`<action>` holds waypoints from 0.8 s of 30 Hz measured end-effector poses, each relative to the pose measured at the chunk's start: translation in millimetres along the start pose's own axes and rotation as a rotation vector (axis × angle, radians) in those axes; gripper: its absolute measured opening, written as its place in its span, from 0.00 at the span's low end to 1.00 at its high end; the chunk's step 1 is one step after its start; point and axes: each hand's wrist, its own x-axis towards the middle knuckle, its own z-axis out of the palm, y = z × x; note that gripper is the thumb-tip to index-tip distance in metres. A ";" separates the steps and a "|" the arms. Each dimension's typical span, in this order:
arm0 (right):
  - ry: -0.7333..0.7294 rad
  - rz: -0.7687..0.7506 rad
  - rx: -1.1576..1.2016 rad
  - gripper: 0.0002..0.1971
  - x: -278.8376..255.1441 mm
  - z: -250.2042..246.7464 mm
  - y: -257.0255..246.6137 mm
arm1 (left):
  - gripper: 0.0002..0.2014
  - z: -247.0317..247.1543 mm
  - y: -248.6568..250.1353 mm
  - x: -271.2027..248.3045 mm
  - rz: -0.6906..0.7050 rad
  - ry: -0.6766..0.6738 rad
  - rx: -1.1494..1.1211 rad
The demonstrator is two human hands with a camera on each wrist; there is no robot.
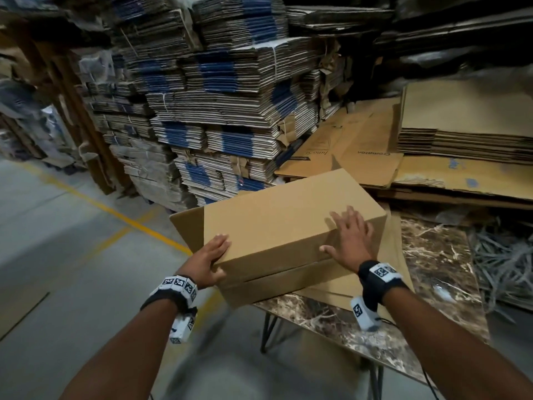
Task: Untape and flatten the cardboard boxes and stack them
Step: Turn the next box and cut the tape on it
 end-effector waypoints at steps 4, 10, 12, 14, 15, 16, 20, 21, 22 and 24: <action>-0.069 -0.048 -0.179 0.36 1.3 -2.1 -20.3 | 0.36 -7.3 -17.1 11.1 -0.261 0.088 0.197; 0.039 -0.020 0.048 0.33 -18.1 7.1 -25.1 | 0.28 -12.8 22.2 52.2 -0.429 0.022 0.027; 0.147 0.211 0.138 0.39 -24.3 5.8 -9.4 | 0.32 -4.9 47.5 66.2 -0.399 0.041 -0.022; 0.131 0.375 0.303 0.44 -29.1 4.4 8.1 | 0.36 7.6 68.2 78.9 -0.346 0.038 -0.068; 0.106 0.395 0.402 0.44 -30.6 3.8 15.8 | 0.38 13.7 77.5 83.3 -0.319 0.031 -0.088; 0.092 0.387 0.487 0.42 -31.5 3.1 21.6 | 0.40 20.1 85.5 88.2 -0.295 0.030 -0.110; 0.130 0.288 0.646 0.33 -39.7 -2.2 30.7 | 0.29 28.6 124.1 102.5 -0.211 0.064 -0.171; 0.095 0.246 0.691 0.33 -42.3 -1.2 32.1 | 0.25 27.8 134.3 105.8 -0.211 0.076 -0.145; 0.044 0.200 0.737 0.32 -44.3 -0.8 33.5 | 0.24 26.9 144.8 109.7 -0.219 0.079 -0.100; -0.040 0.141 0.808 0.28 -45.4 4.3 40.6 | 0.26 24.4 166.1 117.6 -0.196 0.053 0.013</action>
